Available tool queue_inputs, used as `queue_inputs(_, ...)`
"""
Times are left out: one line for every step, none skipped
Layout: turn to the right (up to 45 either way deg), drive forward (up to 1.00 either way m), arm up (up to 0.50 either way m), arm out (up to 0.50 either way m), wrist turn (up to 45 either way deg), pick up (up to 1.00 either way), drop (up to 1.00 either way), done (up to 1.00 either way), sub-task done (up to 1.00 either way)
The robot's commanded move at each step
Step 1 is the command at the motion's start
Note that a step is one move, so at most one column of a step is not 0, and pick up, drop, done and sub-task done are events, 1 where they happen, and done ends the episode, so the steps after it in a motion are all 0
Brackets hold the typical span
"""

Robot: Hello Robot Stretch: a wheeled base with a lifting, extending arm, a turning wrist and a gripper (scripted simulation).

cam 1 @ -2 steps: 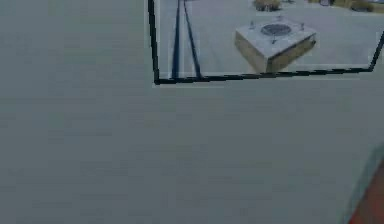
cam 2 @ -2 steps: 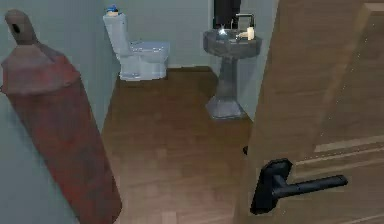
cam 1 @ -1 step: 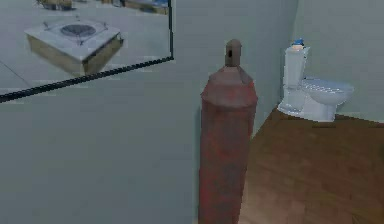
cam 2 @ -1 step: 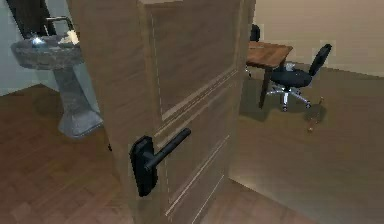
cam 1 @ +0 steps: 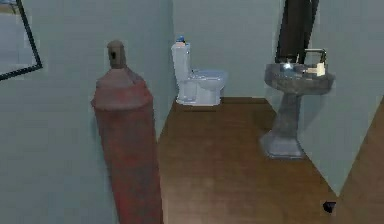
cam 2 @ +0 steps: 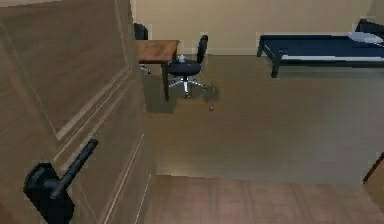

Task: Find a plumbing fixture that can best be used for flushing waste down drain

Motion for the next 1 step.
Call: queue_inputs(0.0, 0.30, 0.00, 0.00, 0.0, 0.00, 0.00, 0.00, 0.00)
